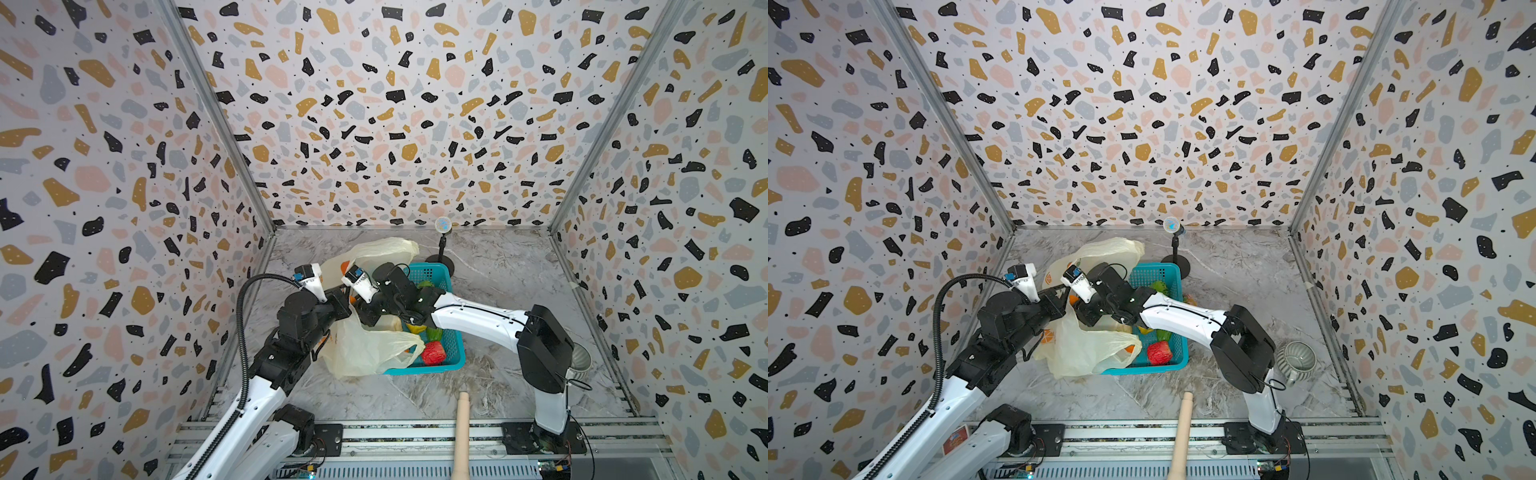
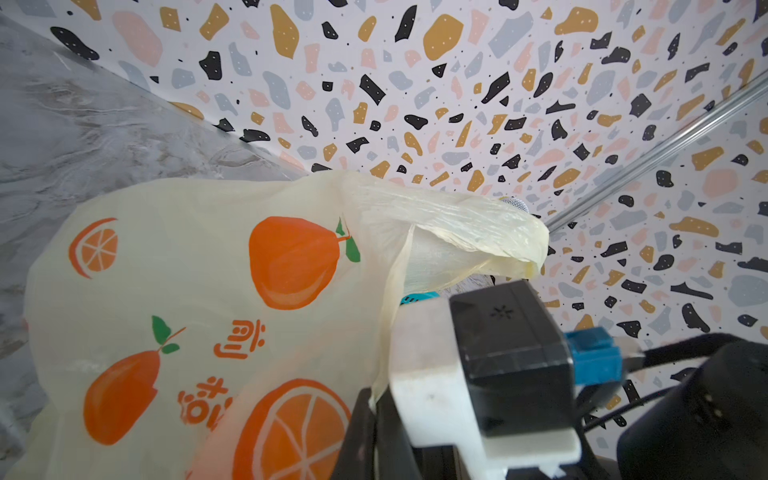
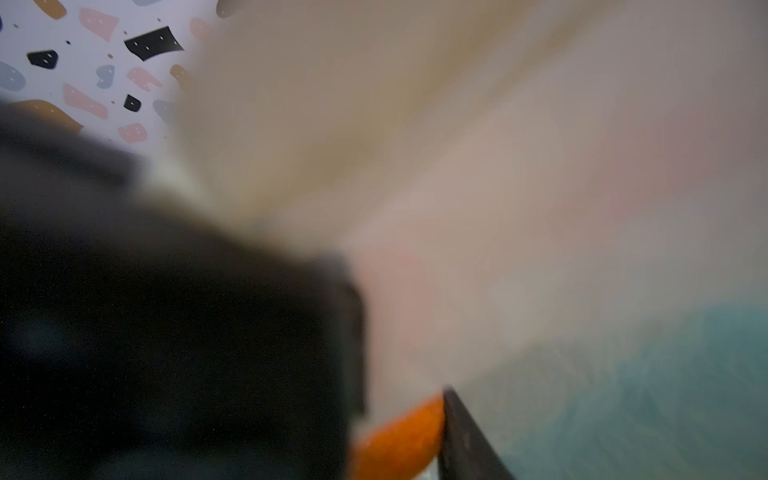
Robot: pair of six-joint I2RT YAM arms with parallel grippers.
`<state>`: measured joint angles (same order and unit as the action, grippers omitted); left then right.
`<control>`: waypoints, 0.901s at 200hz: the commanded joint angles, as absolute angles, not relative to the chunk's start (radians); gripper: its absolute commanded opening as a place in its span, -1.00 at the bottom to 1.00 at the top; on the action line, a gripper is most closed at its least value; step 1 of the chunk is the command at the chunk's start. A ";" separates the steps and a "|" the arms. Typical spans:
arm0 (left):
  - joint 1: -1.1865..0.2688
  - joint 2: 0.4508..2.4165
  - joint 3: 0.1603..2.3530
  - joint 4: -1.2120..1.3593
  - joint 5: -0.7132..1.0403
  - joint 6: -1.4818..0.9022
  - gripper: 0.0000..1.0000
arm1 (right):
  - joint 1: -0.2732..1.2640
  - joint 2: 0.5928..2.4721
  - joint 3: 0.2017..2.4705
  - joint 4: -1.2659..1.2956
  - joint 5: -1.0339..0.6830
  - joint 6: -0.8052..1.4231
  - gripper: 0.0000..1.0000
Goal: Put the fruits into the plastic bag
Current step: 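Move the orange fruit into the held bag and open the right gripper, then return the right gripper to the basket and grasp the yellow lemon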
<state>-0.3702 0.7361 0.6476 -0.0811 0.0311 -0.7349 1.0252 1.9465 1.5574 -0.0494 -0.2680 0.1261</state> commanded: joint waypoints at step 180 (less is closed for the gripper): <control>-0.373 0.726 0.727 -0.085 -0.088 -0.707 -1.00 | 0.759 1.444 1.028 -0.062 -0.087 0.208 0.63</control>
